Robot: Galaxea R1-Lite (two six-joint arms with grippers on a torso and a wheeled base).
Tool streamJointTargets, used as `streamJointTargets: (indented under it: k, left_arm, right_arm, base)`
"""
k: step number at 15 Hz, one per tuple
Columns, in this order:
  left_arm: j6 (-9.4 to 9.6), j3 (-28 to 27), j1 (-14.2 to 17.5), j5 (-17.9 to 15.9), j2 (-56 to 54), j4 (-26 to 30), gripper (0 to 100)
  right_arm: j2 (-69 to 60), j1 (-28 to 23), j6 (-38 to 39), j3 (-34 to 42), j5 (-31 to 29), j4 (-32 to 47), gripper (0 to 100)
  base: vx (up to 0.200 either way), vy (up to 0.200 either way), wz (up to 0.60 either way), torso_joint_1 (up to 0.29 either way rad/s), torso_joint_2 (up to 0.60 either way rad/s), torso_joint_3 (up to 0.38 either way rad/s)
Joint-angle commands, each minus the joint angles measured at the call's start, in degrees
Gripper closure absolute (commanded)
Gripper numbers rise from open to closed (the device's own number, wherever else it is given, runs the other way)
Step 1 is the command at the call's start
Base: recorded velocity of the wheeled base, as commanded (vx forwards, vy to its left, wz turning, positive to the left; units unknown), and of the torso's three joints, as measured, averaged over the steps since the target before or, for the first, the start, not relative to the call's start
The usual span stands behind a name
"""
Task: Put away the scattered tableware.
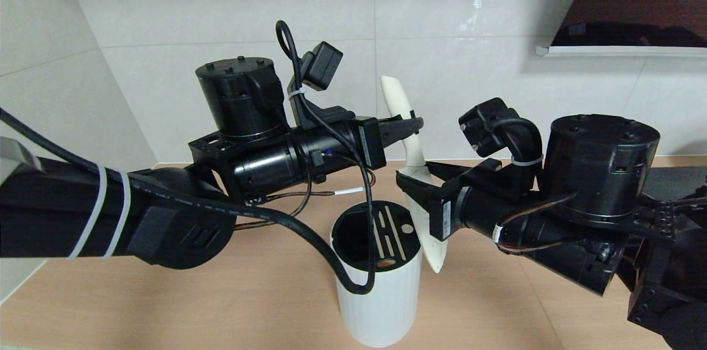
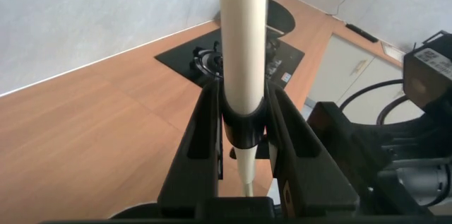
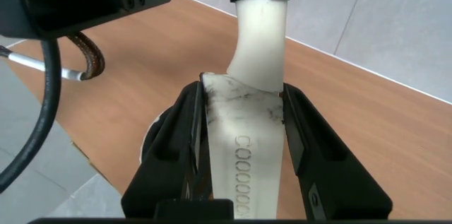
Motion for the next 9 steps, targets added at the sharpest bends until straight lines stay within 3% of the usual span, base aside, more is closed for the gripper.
streamJointTargets:
  k: [1, 3, 4, 9]
  left_arm:
    - [-0.04, -0.1, 0.0, 0.0, -0.3, 0.0, 100]
    - [-0.04, -0.1, -0.3, 0.3, -0.5, 0.1, 100]
    - [-0.04, -0.1, -0.3, 0.3, -0.7, 0.1, 100]
    - [-0.04, -0.1, -0.7, 0.4, -3.1, 0.1, 100]
  right_arm:
    - [-0.3, 0.0, 0.0, -0.1, 0.0, 0.0, 100]
    - [-0.2, 0.0, 0.0, -0.1, 0.0, 0.0, 100]
    - [-0.3, 0.0, 0.0, -0.1, 0.0, 0.0, 0]
    - [-3.0, 0.6, 0.0, 1.2, 0.1, -0.2, 0]
  base:
    - [0.000, 0.000, 0.00, 0.000, 0.00, 0.000]
    - [0.000, 0.000, 0.00, 0.000, 0.00, 0.000]
    - [0.000, 0.000, 0.00, 0.000, 0.00, 0.000]
    - [0.000, 0.000, 0.00, 0.000, 0.00, 0.000]
